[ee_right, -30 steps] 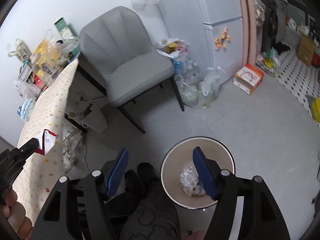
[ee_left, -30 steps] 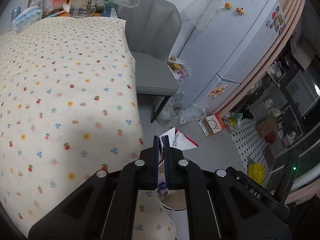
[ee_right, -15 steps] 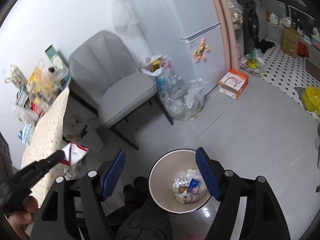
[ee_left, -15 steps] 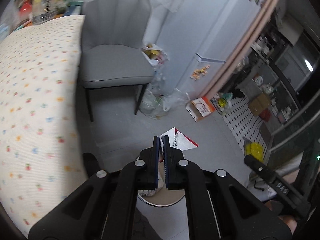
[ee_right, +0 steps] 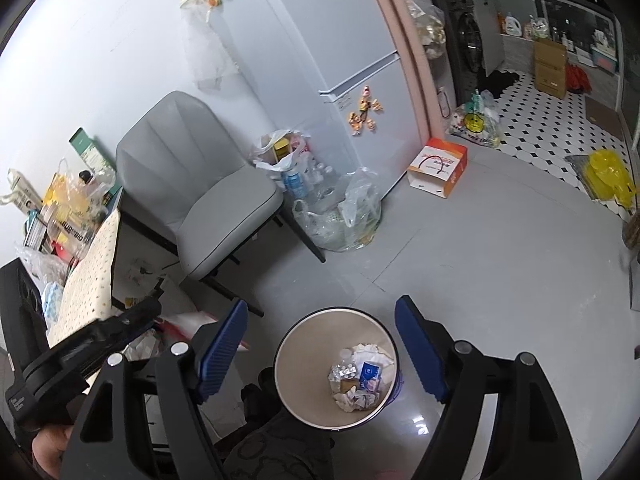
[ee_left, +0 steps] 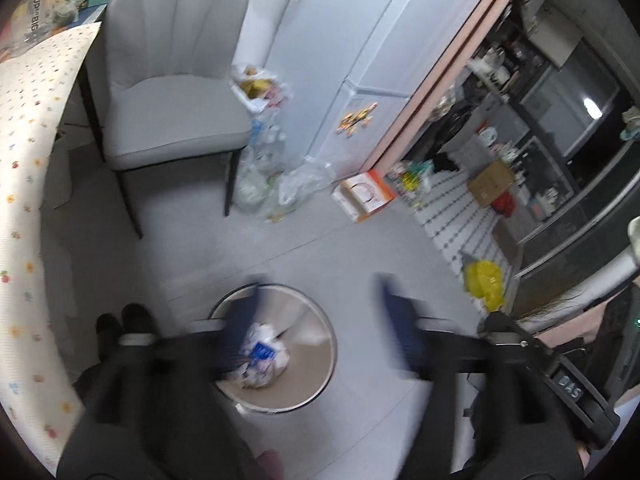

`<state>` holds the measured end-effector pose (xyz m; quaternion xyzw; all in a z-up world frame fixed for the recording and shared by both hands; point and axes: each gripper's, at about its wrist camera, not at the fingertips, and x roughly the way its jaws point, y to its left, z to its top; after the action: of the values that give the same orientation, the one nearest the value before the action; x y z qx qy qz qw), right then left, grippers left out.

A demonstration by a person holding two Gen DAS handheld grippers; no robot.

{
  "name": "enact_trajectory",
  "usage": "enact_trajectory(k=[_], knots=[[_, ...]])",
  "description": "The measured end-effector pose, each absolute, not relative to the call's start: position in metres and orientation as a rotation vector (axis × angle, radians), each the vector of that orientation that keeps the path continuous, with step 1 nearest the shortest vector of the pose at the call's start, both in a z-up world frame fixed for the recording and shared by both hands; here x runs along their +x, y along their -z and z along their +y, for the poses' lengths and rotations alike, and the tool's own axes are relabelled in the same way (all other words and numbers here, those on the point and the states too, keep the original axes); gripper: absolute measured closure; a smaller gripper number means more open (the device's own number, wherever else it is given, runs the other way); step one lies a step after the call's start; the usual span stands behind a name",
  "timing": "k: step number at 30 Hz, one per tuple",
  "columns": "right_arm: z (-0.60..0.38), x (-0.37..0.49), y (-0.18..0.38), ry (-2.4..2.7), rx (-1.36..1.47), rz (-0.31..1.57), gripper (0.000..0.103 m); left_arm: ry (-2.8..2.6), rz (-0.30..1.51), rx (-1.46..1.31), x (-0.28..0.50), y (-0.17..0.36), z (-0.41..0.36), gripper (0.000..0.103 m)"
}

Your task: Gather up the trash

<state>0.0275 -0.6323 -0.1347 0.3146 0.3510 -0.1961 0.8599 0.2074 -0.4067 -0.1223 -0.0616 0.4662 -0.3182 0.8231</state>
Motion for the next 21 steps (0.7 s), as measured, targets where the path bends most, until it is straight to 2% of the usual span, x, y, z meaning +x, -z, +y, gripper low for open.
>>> enact_trajectory(k=[4, 14, 21], knots=[[-0.633, 0.027, 0.136, 0.405, 0.664, 0.738, 0.028, 0.697, 0.981, -0.151, 0.209, 0.118, -0.4, 0.012], [-0.607, 0.042, 0.122, 0.349, 0.645, 0.73, 0.028, 0.629, 0.914, -0.197, 0.208, 0.095, -0.349, 0.008], [-0.569, 0.055, 0.097, 0.296, 0.581, 0.719, 0.02, 0.571, 0.823, -0.229, 0.204, 0.063, -0.305, 0.006]])
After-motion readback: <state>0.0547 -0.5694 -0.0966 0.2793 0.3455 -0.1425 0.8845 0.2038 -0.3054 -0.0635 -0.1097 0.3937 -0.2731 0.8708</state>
